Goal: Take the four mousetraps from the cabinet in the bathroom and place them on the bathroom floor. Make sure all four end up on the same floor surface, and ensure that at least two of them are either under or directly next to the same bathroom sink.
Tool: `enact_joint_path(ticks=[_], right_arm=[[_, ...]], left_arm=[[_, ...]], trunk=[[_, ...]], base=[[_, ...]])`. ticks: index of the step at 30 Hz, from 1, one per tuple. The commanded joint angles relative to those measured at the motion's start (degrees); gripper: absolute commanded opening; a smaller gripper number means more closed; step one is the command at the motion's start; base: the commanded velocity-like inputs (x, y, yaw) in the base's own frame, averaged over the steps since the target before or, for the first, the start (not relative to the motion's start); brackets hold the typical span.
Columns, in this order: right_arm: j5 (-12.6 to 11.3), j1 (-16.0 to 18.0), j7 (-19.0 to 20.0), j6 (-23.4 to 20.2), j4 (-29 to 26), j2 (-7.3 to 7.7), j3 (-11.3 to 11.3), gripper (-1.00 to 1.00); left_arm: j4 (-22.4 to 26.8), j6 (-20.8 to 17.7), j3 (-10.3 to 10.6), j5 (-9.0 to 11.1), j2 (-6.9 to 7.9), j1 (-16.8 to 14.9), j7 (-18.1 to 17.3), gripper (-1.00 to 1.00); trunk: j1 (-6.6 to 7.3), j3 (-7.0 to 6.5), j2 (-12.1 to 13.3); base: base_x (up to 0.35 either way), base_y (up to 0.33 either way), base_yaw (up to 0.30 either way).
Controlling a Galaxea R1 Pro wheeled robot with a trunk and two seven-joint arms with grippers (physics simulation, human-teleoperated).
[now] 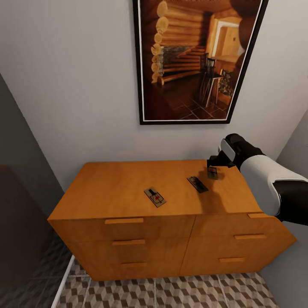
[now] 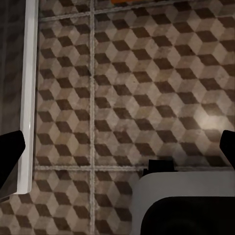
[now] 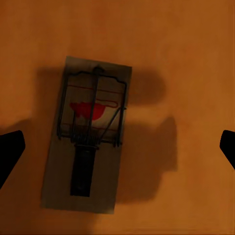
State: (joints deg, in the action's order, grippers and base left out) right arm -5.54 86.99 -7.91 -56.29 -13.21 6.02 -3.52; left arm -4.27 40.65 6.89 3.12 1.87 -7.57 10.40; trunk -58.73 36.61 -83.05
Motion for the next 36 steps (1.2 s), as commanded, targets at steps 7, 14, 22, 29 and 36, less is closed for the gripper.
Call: enact_joint_path(ticks=[7, 14, 22, 29, 36], right_arm=[[-0.61, 0.02, -0.35, -0.22, 0.01, 0.04, -0.42, 1.00], [-0.61, 0.02, -0.35, -0.22, -0.02, 0.04, -0.42, 1.00], [-0.61, 0.03, -0.35, -0.22, 0.01, 0.04, -0.43, 1.00], [-0.61, 0.02, -0.35, -0.22, 0.02, 0.04, -0.44, 1.00], [-0.61, 0.02, -0.35, -0.22, 0.02, 0.04, -0.44, 1.00]], left_arm=[[-0.22, 0.31, 0.49, 0.30, -0.02, -0.11, 0.15, 1.00], [-0.22, 0.31, 0.49, 0.30, -0.02, -0.10, 0.15, 1.00], [-0.22, 0.31, 0.50, 0.30, -0.02, -0.10, 0.15, 1.00], [-0.22, 0.31, 0.49, 0.30, -0.02, -0.08, 0.15, 1.00], [-0.22, 0.29, 0.49, 0.30, -0.02, -0.07, 0.15, 1.00]], trunk=[[0.00, 0.05, -0.03], [0.00, 0.05, -0.03], [0.00, 0.05, -0.03], [0.00, 0.05, -0.03], [0.00, 0.05, -0.03]], base=[[-0.006, 0.000, 0.000], [-0.001, 0.074, 0.000], [0.000, 0.062, 0.000], [0.000, 0.007, 0.000], [0.000, 0.000, 0.000]])
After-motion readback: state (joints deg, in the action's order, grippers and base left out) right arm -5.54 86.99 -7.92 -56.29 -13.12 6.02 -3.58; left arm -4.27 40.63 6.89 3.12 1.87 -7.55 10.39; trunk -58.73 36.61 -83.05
